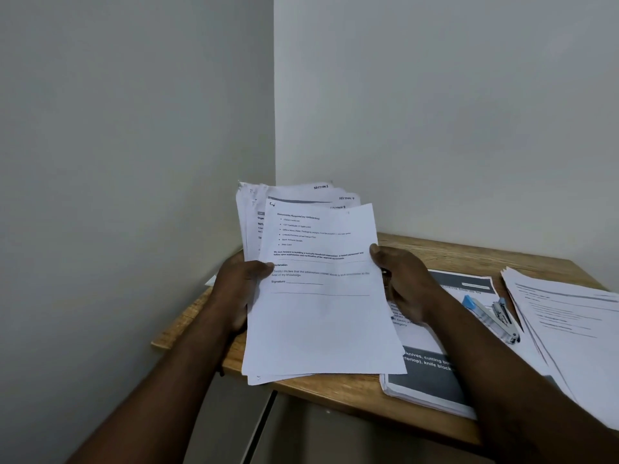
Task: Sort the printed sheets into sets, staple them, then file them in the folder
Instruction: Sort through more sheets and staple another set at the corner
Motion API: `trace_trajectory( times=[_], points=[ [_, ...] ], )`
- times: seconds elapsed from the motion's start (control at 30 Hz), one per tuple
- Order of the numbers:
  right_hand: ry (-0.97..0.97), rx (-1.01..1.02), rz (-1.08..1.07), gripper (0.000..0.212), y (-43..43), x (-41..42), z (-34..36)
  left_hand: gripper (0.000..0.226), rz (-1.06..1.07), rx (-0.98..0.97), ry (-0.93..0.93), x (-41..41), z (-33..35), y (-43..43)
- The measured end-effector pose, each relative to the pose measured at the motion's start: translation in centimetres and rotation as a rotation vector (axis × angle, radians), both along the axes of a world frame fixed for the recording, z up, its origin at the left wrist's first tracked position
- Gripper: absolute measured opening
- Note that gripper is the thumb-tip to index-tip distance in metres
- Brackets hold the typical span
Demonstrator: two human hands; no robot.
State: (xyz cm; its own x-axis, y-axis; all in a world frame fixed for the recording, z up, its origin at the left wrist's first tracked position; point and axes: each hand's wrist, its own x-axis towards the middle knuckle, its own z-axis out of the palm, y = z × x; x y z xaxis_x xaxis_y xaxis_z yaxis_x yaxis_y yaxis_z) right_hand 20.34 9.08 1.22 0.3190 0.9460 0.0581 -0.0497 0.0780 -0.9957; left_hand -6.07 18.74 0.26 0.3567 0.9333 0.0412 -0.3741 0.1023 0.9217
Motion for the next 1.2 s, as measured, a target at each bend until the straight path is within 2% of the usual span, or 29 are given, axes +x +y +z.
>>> trace_trajectory(
  times=[0.1,0.2,0.3,0.43,0.5,0.67,0.87,1.0,1.2],
  points=[
    [-0.160,-0.001,-0.017,0.059,0.0,-0.4,-0.2,0.029,-0.014,0.030,0.023,0.1,0.0,-0.1],
    [-0.164,0.016,-0.013,0.080,0.5,-0.3,-0.7,0.031,-0.030,0.047,0.040,0.2,-0.2,0.1],
    [-0.115,0.048,-0.068,0.071,-0.2,-1.0,0.2,0.036,-0.047,0.018,0.018,0.2,-0.4,0.6],
    [-0.019,0.078,-0.104,0.021,-0.1,-0.1,0.6,0.037,-0.062,0.030,-0.018,0.3,0.0,0.4],
    [-0.027,0.096,-0.112,0.012,0.0,0.0,0.4,0.041,-0.045,0.036,-0.025,0.3,0.1,0.4],
    [0.047,0.136,-0.142,0.020,0.4,0.4,0.4,0.042,-0.012,0.035,-0.008,0.1,-0.2,0.6],
    [0.116,0.118,-0.104,0.042,0.4,0.9,0.5,0.039,-0.003,0.061,0.033,0.1,0.3,0.5],
    [0.052,0.057,-0.025,0.025,0.2,1.0,0.4,0.037,-0.010,0.072,0.068,0.3,0.4,0.9],
    [0.051,0.096,-0.162,0.017,0.8,1.2,-0.1,0.034,0.041,0.093,0.092,0.9,0.9,3.0]
  ],
)
